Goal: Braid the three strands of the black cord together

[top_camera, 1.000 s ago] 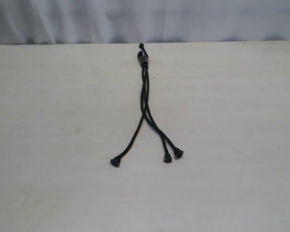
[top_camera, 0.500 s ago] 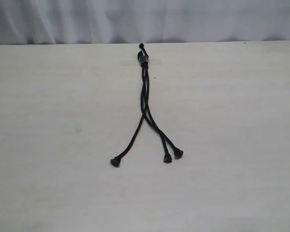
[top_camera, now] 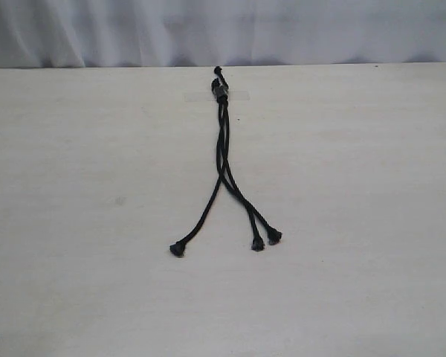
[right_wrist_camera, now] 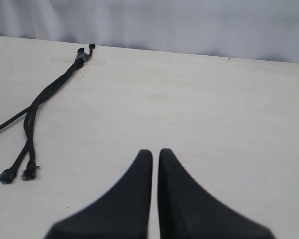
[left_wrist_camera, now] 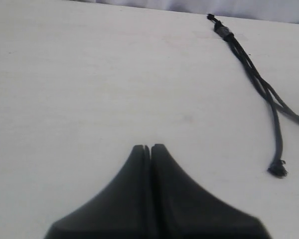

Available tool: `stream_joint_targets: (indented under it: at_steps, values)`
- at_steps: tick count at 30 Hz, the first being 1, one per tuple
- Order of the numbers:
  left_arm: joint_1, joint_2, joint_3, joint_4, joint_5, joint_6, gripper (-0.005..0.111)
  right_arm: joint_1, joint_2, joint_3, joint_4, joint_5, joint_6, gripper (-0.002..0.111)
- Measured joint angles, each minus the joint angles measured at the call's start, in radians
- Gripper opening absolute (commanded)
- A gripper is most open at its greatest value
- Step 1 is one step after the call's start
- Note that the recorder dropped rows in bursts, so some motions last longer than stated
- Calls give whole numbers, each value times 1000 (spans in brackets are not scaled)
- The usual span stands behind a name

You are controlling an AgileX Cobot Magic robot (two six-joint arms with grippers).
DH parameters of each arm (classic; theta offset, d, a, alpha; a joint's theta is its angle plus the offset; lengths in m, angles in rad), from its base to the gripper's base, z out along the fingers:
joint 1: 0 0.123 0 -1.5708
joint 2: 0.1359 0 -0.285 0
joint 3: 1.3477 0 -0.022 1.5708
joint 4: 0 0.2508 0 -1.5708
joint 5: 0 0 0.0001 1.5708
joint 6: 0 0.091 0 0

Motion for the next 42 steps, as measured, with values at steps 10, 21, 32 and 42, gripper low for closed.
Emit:
stream_joint_targets:
  at_steps: [10, 21, 32, 42]
  values:
    - [45, 0, 0, 0, 0, 0, 0, 0, 0, 0, 0, 0, 0, 4]
    - [45, 0, 0, 0, 0, 0, 0, 0, 0, 0, 0, 0, 0, 4]
    - [45, 0, 0, 0, 0, 0, 0, 0, 0, 0, 0, 0, 0, 4]
    - [45, 0, 0, 3, -7, 0, 0, 0, 0, 0, 0, 0, 0, 4]
